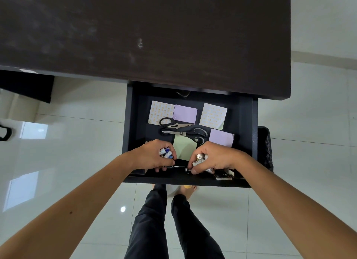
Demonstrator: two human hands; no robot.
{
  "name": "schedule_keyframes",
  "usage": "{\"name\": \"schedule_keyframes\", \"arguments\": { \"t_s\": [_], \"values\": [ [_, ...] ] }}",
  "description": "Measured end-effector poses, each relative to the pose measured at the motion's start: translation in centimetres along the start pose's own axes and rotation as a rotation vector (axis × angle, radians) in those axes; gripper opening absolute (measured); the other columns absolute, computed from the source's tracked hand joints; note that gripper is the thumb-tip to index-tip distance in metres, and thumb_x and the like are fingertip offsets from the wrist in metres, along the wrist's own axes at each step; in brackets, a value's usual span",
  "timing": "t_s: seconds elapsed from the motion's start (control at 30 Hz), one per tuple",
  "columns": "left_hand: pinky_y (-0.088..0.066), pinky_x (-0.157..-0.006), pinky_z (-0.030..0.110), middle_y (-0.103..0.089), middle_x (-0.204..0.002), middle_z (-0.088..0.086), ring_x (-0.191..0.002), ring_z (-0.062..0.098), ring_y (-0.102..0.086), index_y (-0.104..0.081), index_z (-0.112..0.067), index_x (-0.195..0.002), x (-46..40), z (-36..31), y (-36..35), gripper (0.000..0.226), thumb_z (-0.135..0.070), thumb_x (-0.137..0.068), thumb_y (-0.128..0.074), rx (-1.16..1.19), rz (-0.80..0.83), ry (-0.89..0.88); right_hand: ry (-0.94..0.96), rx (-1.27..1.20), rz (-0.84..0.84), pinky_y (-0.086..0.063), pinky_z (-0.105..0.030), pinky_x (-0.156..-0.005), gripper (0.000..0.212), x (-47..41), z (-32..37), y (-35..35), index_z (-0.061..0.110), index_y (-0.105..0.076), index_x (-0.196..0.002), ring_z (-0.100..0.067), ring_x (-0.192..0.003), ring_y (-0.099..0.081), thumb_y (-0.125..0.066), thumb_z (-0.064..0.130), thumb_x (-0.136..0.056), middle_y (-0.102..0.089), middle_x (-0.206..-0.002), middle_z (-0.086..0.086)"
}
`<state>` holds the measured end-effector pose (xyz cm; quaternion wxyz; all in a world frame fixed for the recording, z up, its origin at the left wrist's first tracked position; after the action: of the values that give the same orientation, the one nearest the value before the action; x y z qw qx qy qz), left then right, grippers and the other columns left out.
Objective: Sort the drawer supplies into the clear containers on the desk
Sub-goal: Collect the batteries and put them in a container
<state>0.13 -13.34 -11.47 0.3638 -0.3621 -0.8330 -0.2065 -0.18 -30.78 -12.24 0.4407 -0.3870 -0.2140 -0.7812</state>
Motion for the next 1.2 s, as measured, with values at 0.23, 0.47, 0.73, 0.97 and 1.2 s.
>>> {"name": "schedule_keyframes", "arguments": {
  "t_s": [0.23,0.47,0.73,0.97,1.2],
  "values": [
    [-0.057,-0.061,0.019,-0.077,-0.093,0.004,-0.067,0.012,-0.074,-0.074,-0.02,-0.101,0.0,0.0,0.0,0.016,-0.013,-0.089,-0.083,-0.035,-0.007,0.016,0.0,0.059,0.015,-0.06,-0.033,-0.068,0.02,0.0,0.3,0.0,0.029,-0.085,-0.105,-0.01,-0.082,-0.071,-0.088,0.025,-0.086,-0.079,-0.102,0.002],
    [-0.059,-0.064,0.021,-0.077,-0.094,0.003,-0.063,0.015,-0.069,-0.078,-0.026,-0.093,-0.3,-0.1,0.4,0.02,-0.029,-0.079,-0.092,-0.039,-0.059,-0.004,0.0,0.087,0.029,-0.055,-0.024,-0.058,0.015,0.1,0.6,0.0,0.026,-0.084,-0.103,-0.001,-0.068,-0.064,-0.086,0.023,-0.089,-0.076,-0.092,0.003],
    [-0.052,-0.103,0.034,-0.071,-0.113,-0.007,-0.075,0.008,-0.071,-0.08,-0.041,-0.108,-1.4,-0.4,-0.5,0.025,-0.044,-0.084,-0.086,-0.442,-0.088,0.049,0.01,-0.024,-0.038,-0.053,-0.023,-0.057,0.013,0.4,-0.1,0.1,0.026,-0.083,-0.101,-0.001,-0.073,-0.068,-0.085,0.02,-0.09,-0.08,-0.091,0.003],
    [-0.036,-0.111,0.041,-0.063,-0.124,-0.009,-0.119,0.017,-0.057,-0.081,-0.034,-0.105,-2.2,-0.6,-1.2,0.02,-0.047,-0.091,-0.075,-0.619,-0.082,0.034,0.015,-0.055,-0.069,-0.054,-0.024,-0.056,0.015,0.7,-0.3,0.5,0.021,-0.083,-0.104,-0.004,-0.074,-0.069,-0.084,0.018,-0.089,-0.079,-0.088,0.003],
    [-0.051,-0.055,0.015,-0.078,-0.088,0.001,-0.072,0.016,-0.071,-0.083,-0.027,-0.097,-2.0,0.7,-1.4,0.012,-0.037,-0.09,-0.08,-0.308,0.067,0.064,0.004,-0.053,-0.083,-0.057,-0.025,-0.059,0.017,1.1,-0.6,0.9,0.02,-0.083,-0.106,-0.005,-0.076,-0.071,-0.084,0.018,-0.09,-0.078,-0.096,0.001]
  ]
}}
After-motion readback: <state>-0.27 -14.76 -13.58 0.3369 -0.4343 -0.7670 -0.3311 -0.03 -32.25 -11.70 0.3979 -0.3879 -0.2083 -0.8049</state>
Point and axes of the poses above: each hand's wrist, its own x-axis away from the middle knuckle, its own y-axis out of the back of the hand, z = x × y, the point moved 9 cm from there along -x, towards the middle knuckle
